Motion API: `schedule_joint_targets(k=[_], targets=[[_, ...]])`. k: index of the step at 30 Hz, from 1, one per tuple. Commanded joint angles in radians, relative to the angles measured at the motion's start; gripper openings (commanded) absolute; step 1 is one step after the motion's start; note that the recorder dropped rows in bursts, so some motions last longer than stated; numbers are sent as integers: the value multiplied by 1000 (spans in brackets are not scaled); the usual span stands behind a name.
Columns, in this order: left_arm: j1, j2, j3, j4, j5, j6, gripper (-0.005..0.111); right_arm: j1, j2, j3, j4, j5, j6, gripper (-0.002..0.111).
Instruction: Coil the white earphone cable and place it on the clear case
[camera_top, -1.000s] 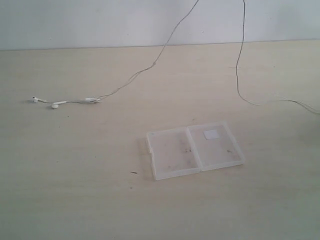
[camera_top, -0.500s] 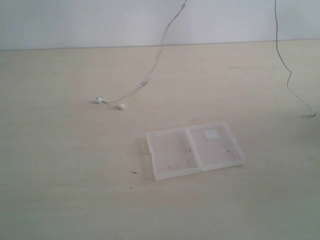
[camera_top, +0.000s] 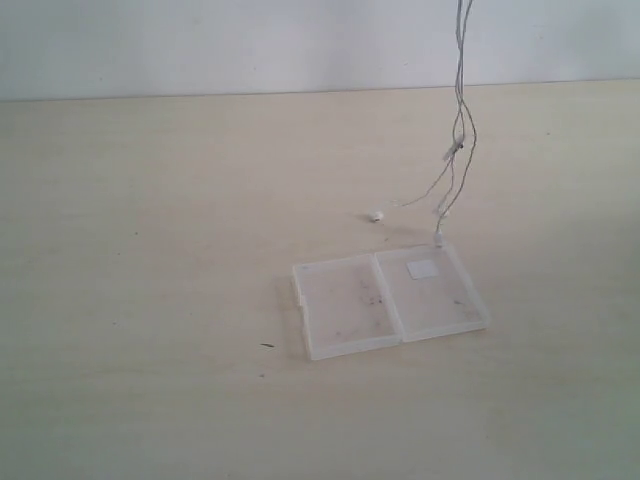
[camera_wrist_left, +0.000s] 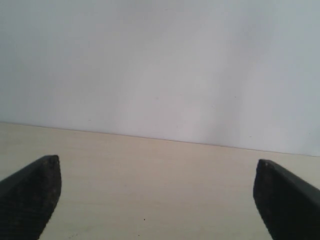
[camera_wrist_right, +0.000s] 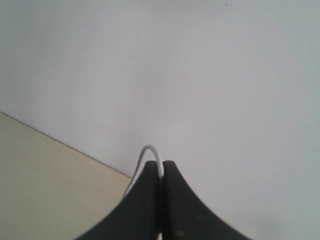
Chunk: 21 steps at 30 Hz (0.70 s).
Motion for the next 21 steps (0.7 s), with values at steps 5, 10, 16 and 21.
schedule_joint_targets(k=[5,10,16,21], targets=[[4,-6,3,8,-9,-2,105,1,-200,202,47,-285,138,0],[4,-6,3,8,-9,-2,105,1,-248,296,48,-347,157,0],[4,-6,3,8,-9,-2,105,1,-280,426,41,-461,186,0],[4,-6,3,8,-9,-2,105,1,-316,566,49,-640,228,0]])
